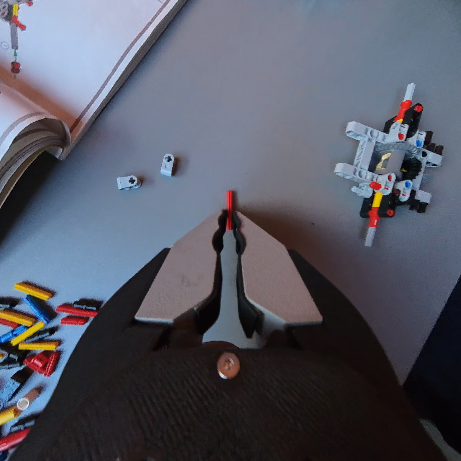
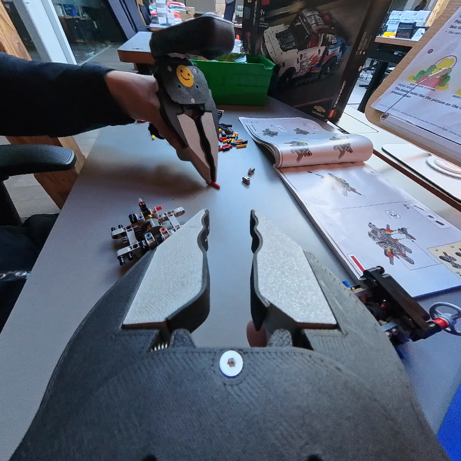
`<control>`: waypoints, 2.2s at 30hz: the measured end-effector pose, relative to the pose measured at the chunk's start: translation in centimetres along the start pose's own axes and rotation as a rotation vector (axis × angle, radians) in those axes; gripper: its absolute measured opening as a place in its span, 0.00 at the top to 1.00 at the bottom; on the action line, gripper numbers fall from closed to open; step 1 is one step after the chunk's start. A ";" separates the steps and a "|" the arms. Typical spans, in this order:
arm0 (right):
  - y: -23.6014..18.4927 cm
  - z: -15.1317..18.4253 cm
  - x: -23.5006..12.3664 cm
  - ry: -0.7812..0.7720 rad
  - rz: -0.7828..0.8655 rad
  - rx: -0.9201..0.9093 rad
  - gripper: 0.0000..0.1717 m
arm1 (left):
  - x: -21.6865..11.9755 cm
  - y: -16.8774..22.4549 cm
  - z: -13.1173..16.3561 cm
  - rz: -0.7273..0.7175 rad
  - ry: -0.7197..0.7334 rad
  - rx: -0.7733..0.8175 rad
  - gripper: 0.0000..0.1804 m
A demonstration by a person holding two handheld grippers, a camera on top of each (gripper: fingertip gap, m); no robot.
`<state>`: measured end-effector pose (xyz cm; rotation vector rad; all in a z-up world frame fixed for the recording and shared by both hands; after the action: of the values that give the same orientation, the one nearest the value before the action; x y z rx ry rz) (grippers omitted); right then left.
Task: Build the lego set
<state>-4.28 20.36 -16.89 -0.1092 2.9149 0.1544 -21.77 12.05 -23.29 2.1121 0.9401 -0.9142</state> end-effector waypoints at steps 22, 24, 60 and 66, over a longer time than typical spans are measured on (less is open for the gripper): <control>-3.4 -0.5 1.2 -0.013 -0.153 0.049 1.00 | 1.5 10.9 -8.3 -0.265 0.178 0.830 0.99; -3.6 -0.1 1.4 -0.041 -0.164 0.048 0.95 | 1.5 11.1 -8.5 -0.265 0.183 0.834 0.99; -4.0 1.1 2.0 -0.113 -0.151 -0.023 0.99 | 2.9 10.8 -7.8 -0.142 0.152 0.663 0.99; -3.2 1.6 1.9 -0.152 -0.107 -0.026 0.99 | 2.3 10.7 -7.2 -0.086 0.119 0.553 0.94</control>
<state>-5.50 17.26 -19.18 -0.2467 2.7487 0.1750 -9.70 12.70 -18.28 2.6277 0.9160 -1.2094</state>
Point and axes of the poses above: each gripper's, where its closed fingertips meet, x out along the fingers, z out of its underside, y = z × x across the jaws, the point moved 3 cm from there along -x, back along the fingers, and after that the axes turned 11 degrees about z, right-handed, at the moved point
